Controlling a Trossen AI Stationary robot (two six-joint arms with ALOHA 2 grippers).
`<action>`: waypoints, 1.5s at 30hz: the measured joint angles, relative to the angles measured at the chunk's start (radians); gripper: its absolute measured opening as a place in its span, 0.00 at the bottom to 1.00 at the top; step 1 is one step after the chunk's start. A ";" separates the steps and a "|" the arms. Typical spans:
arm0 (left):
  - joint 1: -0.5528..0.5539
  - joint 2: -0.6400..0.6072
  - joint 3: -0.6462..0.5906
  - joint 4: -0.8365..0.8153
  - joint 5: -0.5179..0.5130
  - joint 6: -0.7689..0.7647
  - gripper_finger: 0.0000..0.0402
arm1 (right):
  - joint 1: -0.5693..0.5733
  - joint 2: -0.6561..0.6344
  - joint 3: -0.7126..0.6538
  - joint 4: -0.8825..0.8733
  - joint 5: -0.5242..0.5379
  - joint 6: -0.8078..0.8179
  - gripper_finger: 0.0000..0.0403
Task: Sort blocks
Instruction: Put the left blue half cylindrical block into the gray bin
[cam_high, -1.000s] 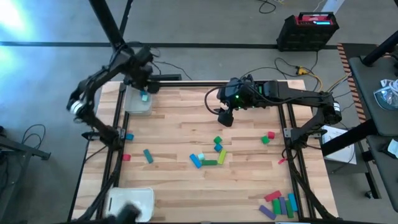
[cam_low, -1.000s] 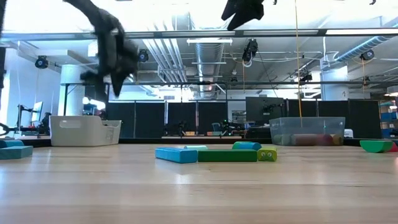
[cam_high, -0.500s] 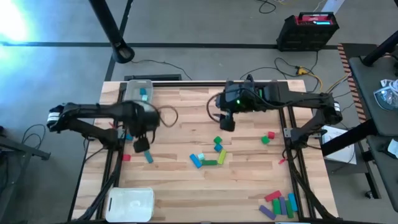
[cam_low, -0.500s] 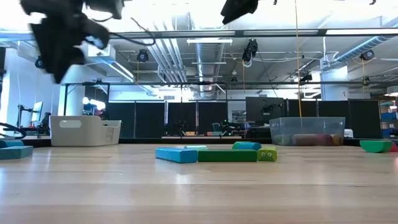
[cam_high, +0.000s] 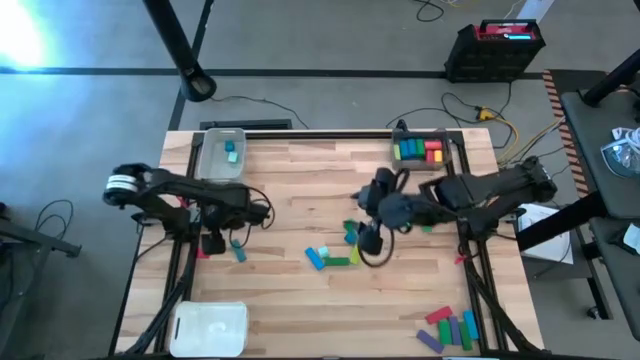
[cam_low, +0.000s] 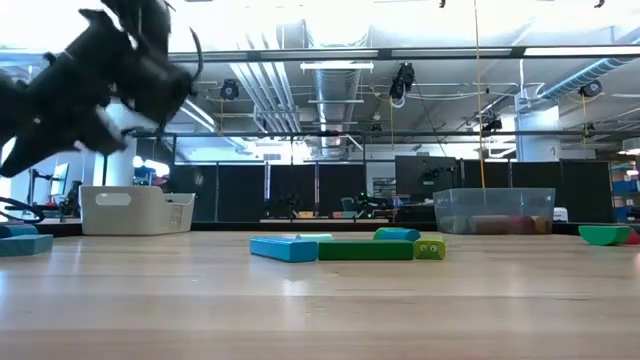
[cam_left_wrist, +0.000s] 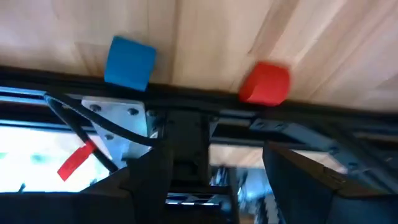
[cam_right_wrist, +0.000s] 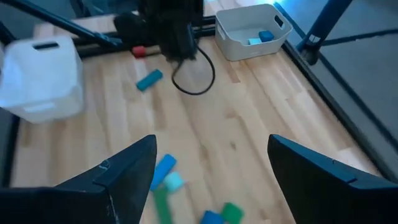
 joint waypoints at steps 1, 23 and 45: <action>0.000 0.025 -0.011 0.002 -0.003 0.013 0.58 | 0.021 0.000 0.000 0.000 0.016 0.034 0.74; 0.061 0.445 -0.006 0.211 -0.270 0.212 0.58 | 0.176 0.010 0.000 0.006 0.186 0.249 0.76; 0.275 0.558 -0.033 0.200 -0.352 0.260 0.58 | 0.176 0.005 0.000 -0.073 0.177 0.275 0.76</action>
